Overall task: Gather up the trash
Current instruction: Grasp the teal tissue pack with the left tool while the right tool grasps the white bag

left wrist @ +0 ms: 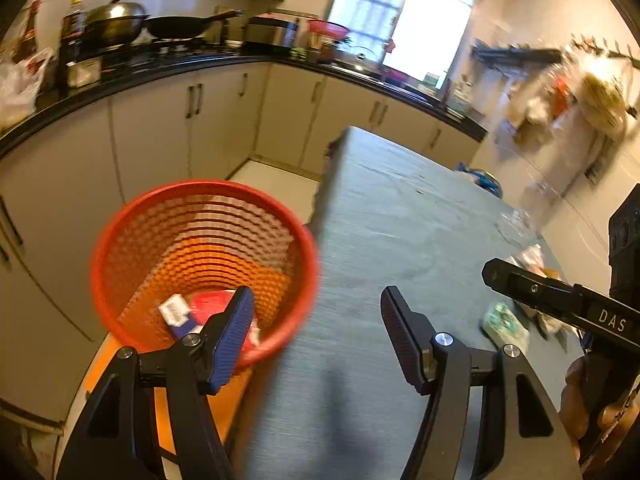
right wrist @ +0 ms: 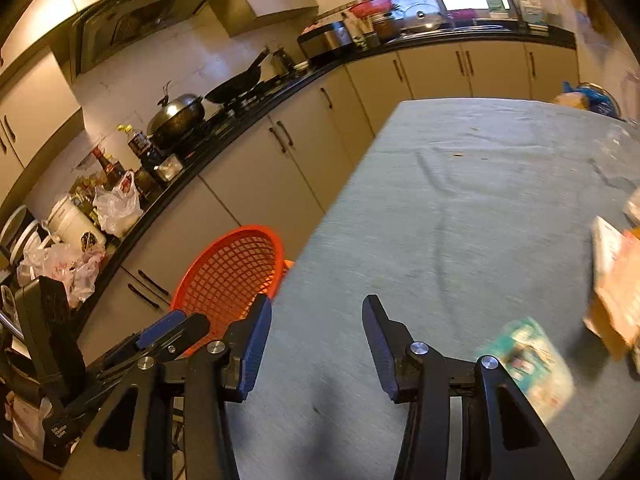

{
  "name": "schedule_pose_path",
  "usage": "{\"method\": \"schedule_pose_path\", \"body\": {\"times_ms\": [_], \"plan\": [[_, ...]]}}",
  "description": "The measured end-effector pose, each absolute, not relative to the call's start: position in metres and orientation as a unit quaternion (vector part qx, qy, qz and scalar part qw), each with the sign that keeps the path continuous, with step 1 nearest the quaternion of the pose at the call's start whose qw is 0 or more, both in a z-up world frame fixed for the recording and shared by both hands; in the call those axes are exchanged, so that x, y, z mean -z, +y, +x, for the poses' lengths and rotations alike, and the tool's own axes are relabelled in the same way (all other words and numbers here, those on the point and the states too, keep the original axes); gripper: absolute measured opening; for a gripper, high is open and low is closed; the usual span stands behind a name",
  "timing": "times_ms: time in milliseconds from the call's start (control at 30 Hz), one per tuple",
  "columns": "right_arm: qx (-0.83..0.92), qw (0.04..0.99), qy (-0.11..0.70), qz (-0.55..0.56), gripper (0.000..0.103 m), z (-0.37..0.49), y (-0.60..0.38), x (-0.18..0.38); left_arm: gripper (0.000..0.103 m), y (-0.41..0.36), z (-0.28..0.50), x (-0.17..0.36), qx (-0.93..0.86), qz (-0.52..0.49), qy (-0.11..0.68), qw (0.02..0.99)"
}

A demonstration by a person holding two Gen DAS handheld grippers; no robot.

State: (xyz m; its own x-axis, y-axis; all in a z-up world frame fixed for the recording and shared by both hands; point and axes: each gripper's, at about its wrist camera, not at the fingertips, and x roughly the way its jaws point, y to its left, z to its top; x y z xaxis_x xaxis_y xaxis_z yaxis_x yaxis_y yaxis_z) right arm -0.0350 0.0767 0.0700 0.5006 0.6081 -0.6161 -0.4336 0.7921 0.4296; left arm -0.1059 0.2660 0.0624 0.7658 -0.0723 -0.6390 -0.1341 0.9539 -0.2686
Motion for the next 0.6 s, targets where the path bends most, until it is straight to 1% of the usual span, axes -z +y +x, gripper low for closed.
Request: {"method": "schedule_pose_path", "body": {"times_ms": [467,600], "plan": [[-0.264,0.869,0.369,0.196,0.052,-0.061,-0.055,-0.069,0.066,0.152,-0.077,-0.051,0.062,-0.099,0.402,0.908],[-0.237,0.874,0.362,0.223,0.052,-0.064,-0.098,-0.065,0.070,0.126,-0.067,-0.045,0.082,-0.109,0.426,0.894]]}}
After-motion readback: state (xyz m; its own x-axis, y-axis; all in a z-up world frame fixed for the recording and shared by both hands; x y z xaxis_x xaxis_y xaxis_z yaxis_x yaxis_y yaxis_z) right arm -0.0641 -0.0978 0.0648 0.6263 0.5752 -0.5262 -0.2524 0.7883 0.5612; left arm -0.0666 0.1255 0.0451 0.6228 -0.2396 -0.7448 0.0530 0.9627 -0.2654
